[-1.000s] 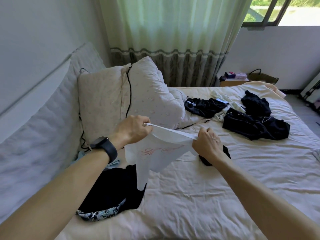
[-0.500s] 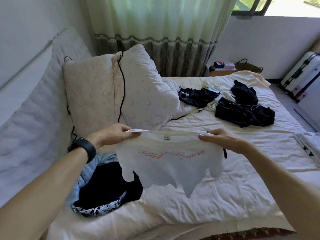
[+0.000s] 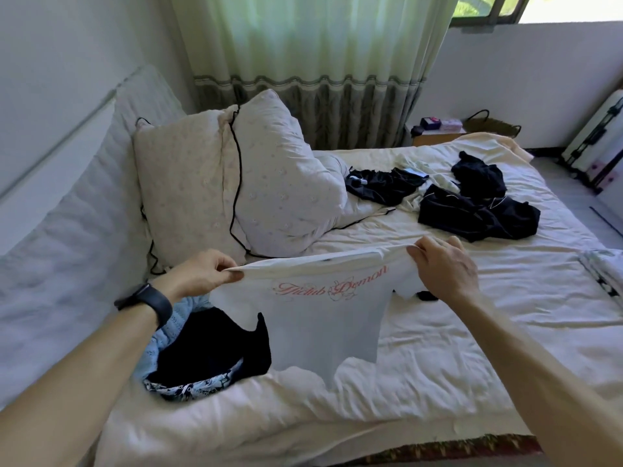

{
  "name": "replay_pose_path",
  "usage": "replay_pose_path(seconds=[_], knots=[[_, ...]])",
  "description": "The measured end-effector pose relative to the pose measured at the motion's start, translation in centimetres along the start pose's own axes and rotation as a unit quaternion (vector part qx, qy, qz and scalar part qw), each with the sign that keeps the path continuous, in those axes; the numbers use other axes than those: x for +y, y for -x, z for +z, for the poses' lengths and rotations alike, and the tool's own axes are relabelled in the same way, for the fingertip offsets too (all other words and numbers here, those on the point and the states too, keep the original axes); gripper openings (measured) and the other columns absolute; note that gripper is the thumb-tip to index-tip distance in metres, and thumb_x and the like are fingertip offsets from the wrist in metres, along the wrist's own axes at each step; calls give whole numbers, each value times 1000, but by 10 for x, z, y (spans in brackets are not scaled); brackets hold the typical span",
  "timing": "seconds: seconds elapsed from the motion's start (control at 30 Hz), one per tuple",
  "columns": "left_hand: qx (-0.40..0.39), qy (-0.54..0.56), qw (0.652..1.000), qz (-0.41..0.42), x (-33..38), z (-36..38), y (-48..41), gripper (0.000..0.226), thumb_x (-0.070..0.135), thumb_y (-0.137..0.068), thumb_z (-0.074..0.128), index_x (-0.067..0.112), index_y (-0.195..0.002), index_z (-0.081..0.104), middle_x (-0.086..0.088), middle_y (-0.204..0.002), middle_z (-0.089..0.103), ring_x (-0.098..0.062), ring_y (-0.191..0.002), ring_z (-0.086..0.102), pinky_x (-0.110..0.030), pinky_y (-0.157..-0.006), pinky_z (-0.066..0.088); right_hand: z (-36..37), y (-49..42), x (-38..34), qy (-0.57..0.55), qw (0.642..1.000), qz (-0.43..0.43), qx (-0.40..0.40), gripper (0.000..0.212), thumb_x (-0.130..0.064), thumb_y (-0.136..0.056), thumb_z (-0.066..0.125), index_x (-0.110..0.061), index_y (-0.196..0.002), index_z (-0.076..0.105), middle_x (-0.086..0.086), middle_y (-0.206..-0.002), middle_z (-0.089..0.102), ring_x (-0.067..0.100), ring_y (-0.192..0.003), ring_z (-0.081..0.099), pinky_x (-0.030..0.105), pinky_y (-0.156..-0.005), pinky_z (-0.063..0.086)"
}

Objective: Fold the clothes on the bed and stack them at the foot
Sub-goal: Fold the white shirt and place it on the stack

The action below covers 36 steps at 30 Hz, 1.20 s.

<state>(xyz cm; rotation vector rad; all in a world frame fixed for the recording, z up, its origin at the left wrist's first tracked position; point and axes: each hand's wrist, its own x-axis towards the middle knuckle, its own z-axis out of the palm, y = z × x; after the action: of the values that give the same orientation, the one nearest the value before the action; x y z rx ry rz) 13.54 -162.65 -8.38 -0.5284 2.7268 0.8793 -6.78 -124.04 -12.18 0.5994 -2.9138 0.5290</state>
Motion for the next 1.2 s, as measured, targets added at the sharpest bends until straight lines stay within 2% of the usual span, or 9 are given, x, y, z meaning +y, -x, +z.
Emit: replay_pose_path(seconds=[0.1, 0.2, 0.23, 0.37, 0.57, 0.77, 0.9, 1.0, 1.2], knots=[[139, -13, 990, 12, 4, 35, 9, 28, 34, -101, 55, 16, -83, 65, -7, -83, 59, -26, -80, 57, -30, -63, 33, 3, 15, 17, -32, 996, 83, -25, 32, -49, -106, 38, -24, -99, 57, -3, -83, 56, 26, -78, 52, 37, -67, 35], [287, 79, 954, 18, 17, 80, 24, 36, 45, -103, 46, 12, -96, 62, -2, -78, 61, -32, -80, 63, -35, -64, 35, 6, 37, 34, -182, 975, 119, -38, 25, -43, -107, 39, -26, -98, 55, 0, -74, 69, 10, -54, 65, 33, -60, 42], [311, 73, 947, 18, 22, 97, 31, 39, 50, -103, 43, 16, -99, 60, 1, -75, 59, -33, -77, 64, -35, -61, 35, 9, 46, 40, -215, 969, 121, -29, 23, -41, -107, 40, -26, -97, 55, 3, -74, 71, 9, -55, 67, 35, -63, 47], [356, -58, 932, 36, 25, 151, 59, 44, 61, -100, 33, 27, -100, 60, 1, -68, 63, -32, -64, 64, -29, -50, 30, 22, 84, 74, -223, 968, 115, 3, 26, -37, -107, 42, -17, -98, 56, 9, -84, 68, 30, -82, 60, 44, -73, 48], [374, -158, 913, 42, 23, 181, 90, 54, 64, -99, 33, 22, -89, 64, 3, -61, 60, -27, -52, 60, -27, -44, 33, 31, 132, 124, -205, 977, 43, 45, 37, -43, -105, 51, -10, -90, 60, 4, -81, 58, 28, -70, 52, 33, -62, 34], [360, -113, 926, 1, 22, 172, 58, 58, 78, -88, 37, 28, -83, 66, 3, -58, 61, -28, -56, 63, -27, -46, 32, 36, 108, 139, -146, 988, 45, 20, 43, -57, -102, 46, -20, -88, 60, -3, -76, 55, 23, -66, 48, 33, -61, 33], [283, -90, 954, -53, 8, 171, -7, 67, 86, -83, 35, 26, -79, 64, 2, -64, 62, -30, -69, 64, -35, -54, 46, 70, 59, 134, -114, 991, 64, -30, 37, -53, -100, 50, -19, -91, 60, 4, -84, 63, 31, -74, 55, 35, -65, 33], [228, -90, 966, -81, -14, 175, -71, 58, 79, -86, 43, 24, -76, 59, -5, -68, 64, -33, -73, 64, -39, -58, 50, 114, 10, 132, -76, 990, 77, -90, 37, -54, -101, 47, -19, -96, 59, 7, -93, 65, 33, -78, 55, 37, -66, 34], [149, -98, 974, -136, -84, 198, -236, 47, 62, -96, 47, 21, -76, 57, -5, -71, 61, -31, -72, 57, -34, -52, 30, 242, -114, 118, -39, 982, 97, -157, 37, -54, -102, 44, -19, -94, 55, 1, -86, 53, 31, -81, 50, 38, -68, 33]])
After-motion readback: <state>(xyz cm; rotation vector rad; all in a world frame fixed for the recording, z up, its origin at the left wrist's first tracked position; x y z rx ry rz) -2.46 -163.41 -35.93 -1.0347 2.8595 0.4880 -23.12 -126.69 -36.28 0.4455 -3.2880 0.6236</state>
